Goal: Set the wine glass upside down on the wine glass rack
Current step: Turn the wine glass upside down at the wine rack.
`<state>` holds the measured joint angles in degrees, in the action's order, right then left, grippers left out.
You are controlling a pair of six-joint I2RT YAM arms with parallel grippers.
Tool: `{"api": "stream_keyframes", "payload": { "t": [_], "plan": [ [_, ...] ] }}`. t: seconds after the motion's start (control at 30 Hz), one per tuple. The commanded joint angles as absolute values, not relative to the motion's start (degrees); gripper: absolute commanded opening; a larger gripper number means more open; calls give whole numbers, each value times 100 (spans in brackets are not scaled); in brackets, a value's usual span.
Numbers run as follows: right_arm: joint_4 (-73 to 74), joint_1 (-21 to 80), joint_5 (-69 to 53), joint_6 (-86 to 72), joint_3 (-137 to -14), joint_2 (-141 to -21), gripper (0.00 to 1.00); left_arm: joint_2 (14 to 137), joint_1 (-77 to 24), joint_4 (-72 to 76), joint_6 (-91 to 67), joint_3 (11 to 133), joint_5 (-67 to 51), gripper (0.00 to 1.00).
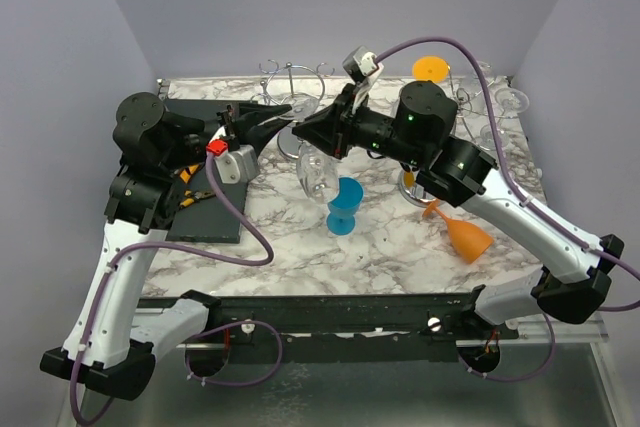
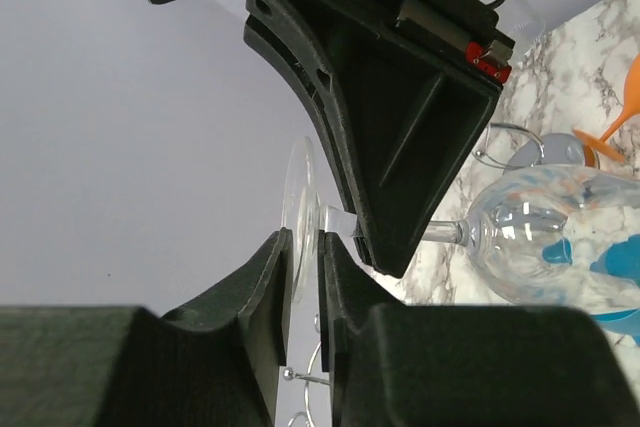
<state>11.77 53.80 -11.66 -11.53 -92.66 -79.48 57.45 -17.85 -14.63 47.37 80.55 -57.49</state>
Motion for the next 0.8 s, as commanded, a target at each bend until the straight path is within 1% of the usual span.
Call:
{"api": "stream_keyframes", "payload": {
  "t": [0.0,0.1,0.17,0.2,0.23,0.3,0.33,0.37,0.5,0.6,0.67,0.73,0.77],
  "plan": [
    [793,5442,-1396,-1186,-9468,-7978,0,5747,-1910,-1450,4863,7994,-6023,18],
    [777,5458,-1460,-1211,-9487,-8023,0,5810,-2000,-1450,4972,8032,-5962,16],
    [771,5476,-1493,-1212,-9475,-8030,0,5851,-2071,-1451,5112,8020,-5890,10],
    [794,5480,-1507,-1205,-9461,-8024,0,5862,-2112,-1450,5238,7976,-5852,5],
    [827,5484,-1504,-1204,-9460,-8008,5,5854,-2144,-1450,5445,7920,-5817,0],
    [950,5484,-1470,-1174,-9437,-7927,20,5820,-2209,-1452,5864,7787,-5746,0],
    [1024,5484,-1414,-1155,-9407,-7859,25,5810,-2244,-1450,6071,7741,-5733,0],
    [1093,5484,-1337,-1134,-9369,-7781,32,5810,-2264,-1452,6208,7720,-5710,0],
    [1327,5484,-986,-1079,-9036,-7274,52,5921,-2335,-1451,6287,7910,-5600,0],
    [1740,5484,-788,-1047,-8944,-7020,62,5975,-2378,-1401,6422,8000,-5564,0],
    [2289,5484,-674,-999,-9026,-6931,69,6026,-2420,-1356,6496,8051,-5484,0],
    [2907,5486,-508,-977,-9137,-6795,74,6080,-2442,-1312,6534,8102,-5385,0],
    [3132,5484,-352,-982,-9216,-6711,75,6098,-2450,-1295,6537,8120,-5366,0]
  ]
}}
